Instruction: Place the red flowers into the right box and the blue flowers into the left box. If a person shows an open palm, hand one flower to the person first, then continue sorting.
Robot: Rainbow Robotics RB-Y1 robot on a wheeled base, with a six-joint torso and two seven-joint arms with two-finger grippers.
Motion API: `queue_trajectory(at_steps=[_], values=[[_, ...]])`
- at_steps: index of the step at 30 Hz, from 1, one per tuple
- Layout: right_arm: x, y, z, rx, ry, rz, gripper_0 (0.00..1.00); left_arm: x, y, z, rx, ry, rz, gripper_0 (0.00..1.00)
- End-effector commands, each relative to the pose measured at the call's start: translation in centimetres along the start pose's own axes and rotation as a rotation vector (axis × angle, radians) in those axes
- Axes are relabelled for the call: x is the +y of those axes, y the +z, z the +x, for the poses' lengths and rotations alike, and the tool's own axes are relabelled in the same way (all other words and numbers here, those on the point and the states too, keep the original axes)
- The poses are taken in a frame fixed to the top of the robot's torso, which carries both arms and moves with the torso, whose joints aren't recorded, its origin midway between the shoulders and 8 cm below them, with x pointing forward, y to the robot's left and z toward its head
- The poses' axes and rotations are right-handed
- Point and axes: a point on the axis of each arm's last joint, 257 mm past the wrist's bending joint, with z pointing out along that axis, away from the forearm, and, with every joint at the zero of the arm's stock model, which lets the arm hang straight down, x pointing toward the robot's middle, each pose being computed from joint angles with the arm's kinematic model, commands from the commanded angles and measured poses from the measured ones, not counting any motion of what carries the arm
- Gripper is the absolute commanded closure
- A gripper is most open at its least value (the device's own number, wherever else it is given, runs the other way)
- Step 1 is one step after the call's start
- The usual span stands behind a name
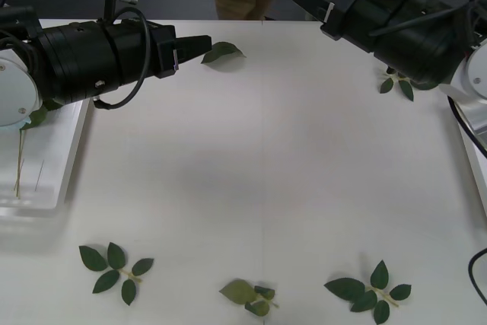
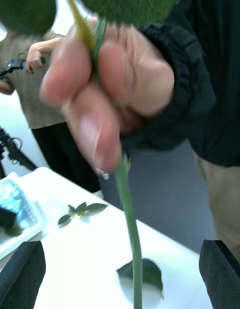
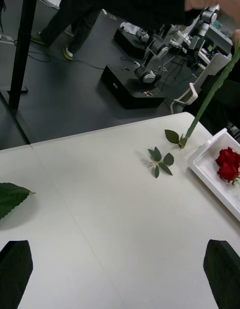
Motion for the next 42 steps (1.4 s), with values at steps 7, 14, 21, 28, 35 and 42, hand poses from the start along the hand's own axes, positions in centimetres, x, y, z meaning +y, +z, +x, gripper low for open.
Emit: queue_trajectory(at_steps=[7, 14, 21, 28, 35, 42], values=[[0.7, -8.9, 1.2, 0.175, 0.069, -0.084, 0.11, -0.3, -0.5, -0.1, -0.008, -0.001, 0.004, 0.00], [3.4, -12.5, 4.0, 0.285, 0.051, -0.128, 0.11, -0.4, -0.5, -0.1, -0.008, 0.002, 0.005, 0.00], [5.4, -13.2, 6.1, 0.345, -0.020, -0.161, 0.10, -0.3, -0.5, -0.1, -0.008, 0.003, 0.005, 0.00], [7.6, -11.8, 6.5, 0.297, -0.059, -0.166, 0.10, -0.5, -0.5, 0.9, 0.006, 0.011, 0.007, 0.00], [7.5, -11.3, 6.9, 0.273, -0.031, -0.148, 0.11, -0.9, -1.2, 3.9, 0.039, 0.099, 0.016, 0.00], [7.5, -11.4, 7.5, 0.284, -0.015, -0.155, 0.11, -1.8, -2.5, 8.7, 0.109, 0.139, 0.059, 0.00]])
